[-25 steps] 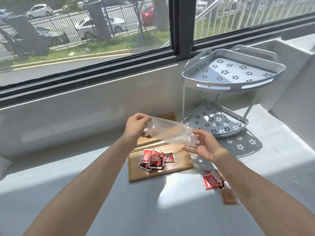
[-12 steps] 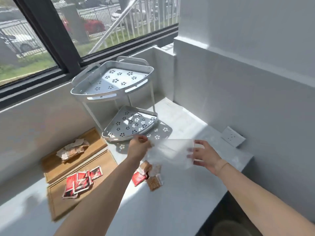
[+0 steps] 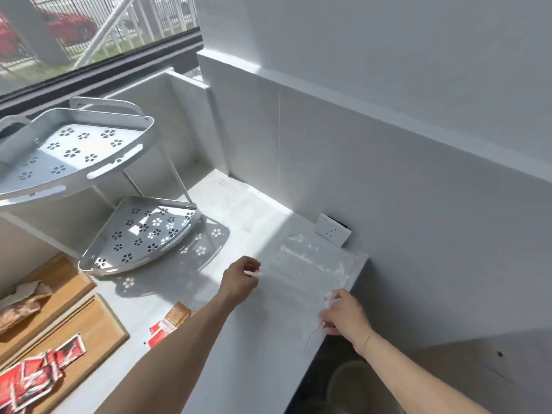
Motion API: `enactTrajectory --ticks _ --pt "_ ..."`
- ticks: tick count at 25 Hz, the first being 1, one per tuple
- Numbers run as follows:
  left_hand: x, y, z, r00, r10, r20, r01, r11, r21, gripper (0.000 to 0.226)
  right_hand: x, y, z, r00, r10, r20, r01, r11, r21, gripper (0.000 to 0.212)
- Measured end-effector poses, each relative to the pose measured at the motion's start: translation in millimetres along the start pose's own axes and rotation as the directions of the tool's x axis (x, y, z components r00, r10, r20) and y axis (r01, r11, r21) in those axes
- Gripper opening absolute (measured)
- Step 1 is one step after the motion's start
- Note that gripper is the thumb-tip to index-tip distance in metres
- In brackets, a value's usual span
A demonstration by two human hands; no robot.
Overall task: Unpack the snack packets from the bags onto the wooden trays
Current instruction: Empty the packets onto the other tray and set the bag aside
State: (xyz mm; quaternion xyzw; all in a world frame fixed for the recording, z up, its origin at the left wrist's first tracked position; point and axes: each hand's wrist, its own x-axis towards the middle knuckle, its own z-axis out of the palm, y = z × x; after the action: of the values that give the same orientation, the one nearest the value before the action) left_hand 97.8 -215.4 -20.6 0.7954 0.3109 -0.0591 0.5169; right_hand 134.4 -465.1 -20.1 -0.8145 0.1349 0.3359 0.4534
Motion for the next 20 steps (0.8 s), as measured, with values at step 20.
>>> enactTrajectory --ticks 20 --pt "-13 -17 -36 0.995 0.095 -0.034 -0.087 0.979 0.184 0.031 -1 -63 7 0.787 -0.55 0.28 0.487 0.274 -0.829 0.04"
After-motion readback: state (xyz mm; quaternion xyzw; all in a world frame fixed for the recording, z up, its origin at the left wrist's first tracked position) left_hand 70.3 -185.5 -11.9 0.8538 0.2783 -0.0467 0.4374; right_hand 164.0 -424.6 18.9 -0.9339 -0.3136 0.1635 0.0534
